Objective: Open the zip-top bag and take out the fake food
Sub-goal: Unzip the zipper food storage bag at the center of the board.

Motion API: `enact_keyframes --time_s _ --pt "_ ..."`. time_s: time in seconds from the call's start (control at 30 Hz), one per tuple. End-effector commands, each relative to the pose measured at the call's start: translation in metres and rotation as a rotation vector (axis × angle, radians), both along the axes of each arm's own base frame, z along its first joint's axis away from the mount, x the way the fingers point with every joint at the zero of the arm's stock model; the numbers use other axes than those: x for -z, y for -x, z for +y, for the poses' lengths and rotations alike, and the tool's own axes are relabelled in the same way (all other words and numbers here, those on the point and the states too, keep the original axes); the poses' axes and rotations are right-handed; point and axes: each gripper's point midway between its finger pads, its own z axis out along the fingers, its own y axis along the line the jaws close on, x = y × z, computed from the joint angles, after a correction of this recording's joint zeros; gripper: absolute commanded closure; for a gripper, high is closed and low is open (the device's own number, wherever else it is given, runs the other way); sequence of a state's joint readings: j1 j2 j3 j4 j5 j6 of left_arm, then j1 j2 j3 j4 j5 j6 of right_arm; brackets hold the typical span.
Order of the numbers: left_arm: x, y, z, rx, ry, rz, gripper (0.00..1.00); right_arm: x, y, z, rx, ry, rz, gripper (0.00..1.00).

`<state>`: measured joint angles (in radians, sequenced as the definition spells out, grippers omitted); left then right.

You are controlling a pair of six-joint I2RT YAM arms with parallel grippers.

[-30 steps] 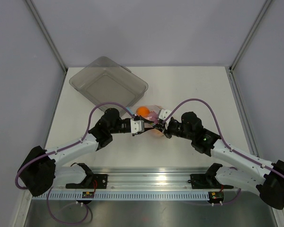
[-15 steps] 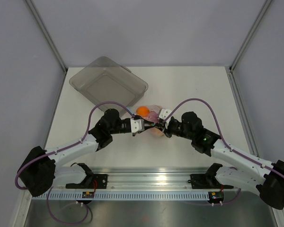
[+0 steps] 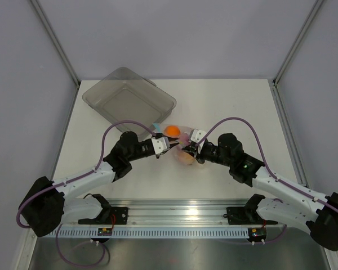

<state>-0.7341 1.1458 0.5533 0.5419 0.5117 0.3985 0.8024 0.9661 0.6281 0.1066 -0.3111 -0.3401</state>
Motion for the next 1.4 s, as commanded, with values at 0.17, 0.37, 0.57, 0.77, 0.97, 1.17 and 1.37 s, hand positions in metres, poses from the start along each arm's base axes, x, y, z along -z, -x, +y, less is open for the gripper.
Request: enact_keyframes --time_s 0.17,0.37,0.57,0.77,0.97,1.17,1.37 --pt "-0.028 -0.003 0.002 -0.005 0.081 -0.069 0.45 -0.02 0.008 0.009 -0.052 -0.058 -0.029 1.0" --pt "-0.031 0.006 0.001 0.038 0.087 -0.09 0.36 -0.02 0.009 0.009 -0.055 -0.061 -0.026 1.0" --pt "-0.03 0.02 -0.005 0.132 0.076 -0.095 0.37 -0.017 0.006 0.009 -0.043 -0.053 -0.022 1.0" --pt "-0.03 0.027 -0.009 0.181 0.066 -0.086 0.42 -0.017 0.004 0.009 -0.03 -0.054 -0.022 1.0" --pt "-0.032 0.033 -0.01 0.218 0.066 -0.097 0.47 -0.017 0.004 0.009 -0.032 -0.054 -0.022 1.0" --pt "-0.038 0.035 -0.006 0.208 0.088 -0.124 0.46 -0.015 0.002 0.009 -0.025 -0.049 -0.017 1.0" --pt "-0.034 0.036 -0.008 0.219 0.076 -0.114 0.47 -0.014 0.003 0.01 -0.034 -0.046 -0.014 1.0"
